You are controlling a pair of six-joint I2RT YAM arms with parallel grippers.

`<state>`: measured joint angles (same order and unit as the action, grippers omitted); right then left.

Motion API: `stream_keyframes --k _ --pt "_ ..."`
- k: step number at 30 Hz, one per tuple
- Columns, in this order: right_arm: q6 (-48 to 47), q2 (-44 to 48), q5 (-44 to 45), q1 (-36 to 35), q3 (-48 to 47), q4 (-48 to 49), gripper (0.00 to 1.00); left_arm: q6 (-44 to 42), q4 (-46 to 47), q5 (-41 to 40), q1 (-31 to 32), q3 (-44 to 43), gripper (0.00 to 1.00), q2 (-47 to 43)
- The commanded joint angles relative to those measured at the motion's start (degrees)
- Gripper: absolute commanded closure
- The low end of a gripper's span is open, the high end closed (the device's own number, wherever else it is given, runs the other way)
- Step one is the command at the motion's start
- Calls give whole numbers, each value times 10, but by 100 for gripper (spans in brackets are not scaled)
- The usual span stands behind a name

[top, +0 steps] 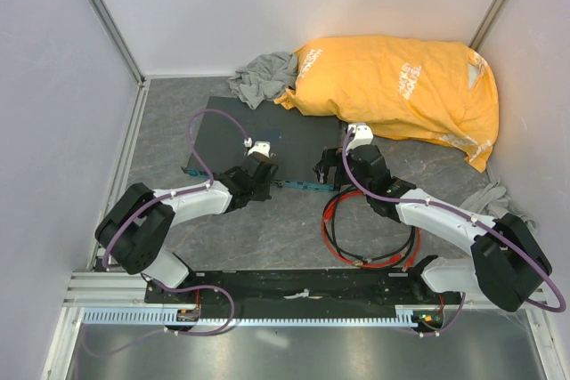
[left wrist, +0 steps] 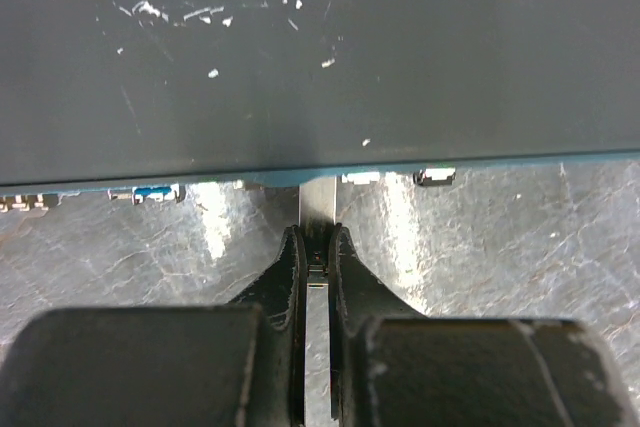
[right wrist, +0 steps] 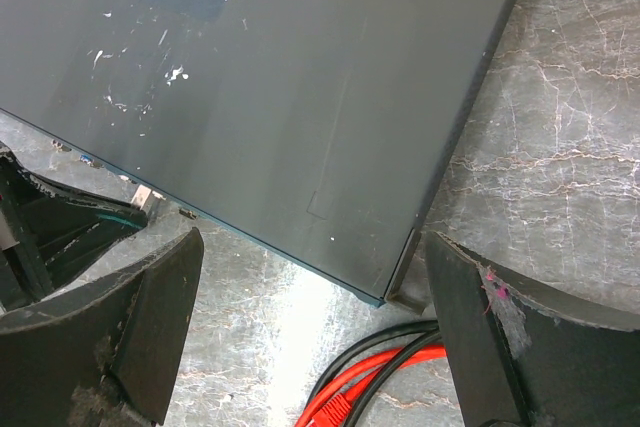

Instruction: Insert the plug into the switch port

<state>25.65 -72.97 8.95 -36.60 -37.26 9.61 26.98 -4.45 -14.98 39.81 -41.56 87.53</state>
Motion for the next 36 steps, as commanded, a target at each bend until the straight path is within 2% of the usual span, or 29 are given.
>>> stream_keyframes --k 1,8,17,21,22,25,26,29,32,36 --pt "-5 10 5 -2 3 18 2 26 42 -12 -3 -11 99 7" --pt "-3 7 2 -3 3 22 2 21 42 -19 -3 -24 98 1" --pt "-2 9 -5 -3 7 27 2 6 62 -51 -3 -62 99 45" --pt "-2 8 -6 -3 7 28 2 4 59 -57 -3 -69 96 44" --pt "-1 9 -7 -2 7 28 2 3 57 -56 -3 -70 94 43" --pt "-2 10 -8 -2 7 28 2 6 46 -54 -3 -76 81 33" --pt "-2 9 -9 -3 7 28 2 9 24 -54 -3 -76 72 29" --pt "-1 12 -10 -3 7 28 2 15 -2 -54 -3 -74 56 10" --pt "-2 12 -11 -3 6 27 2 16 -20 -52 -3 -71 46 -10" --pt "-2 12 -12 -2 7 28 2 32 -65 -42 -3 -64 46 -38"
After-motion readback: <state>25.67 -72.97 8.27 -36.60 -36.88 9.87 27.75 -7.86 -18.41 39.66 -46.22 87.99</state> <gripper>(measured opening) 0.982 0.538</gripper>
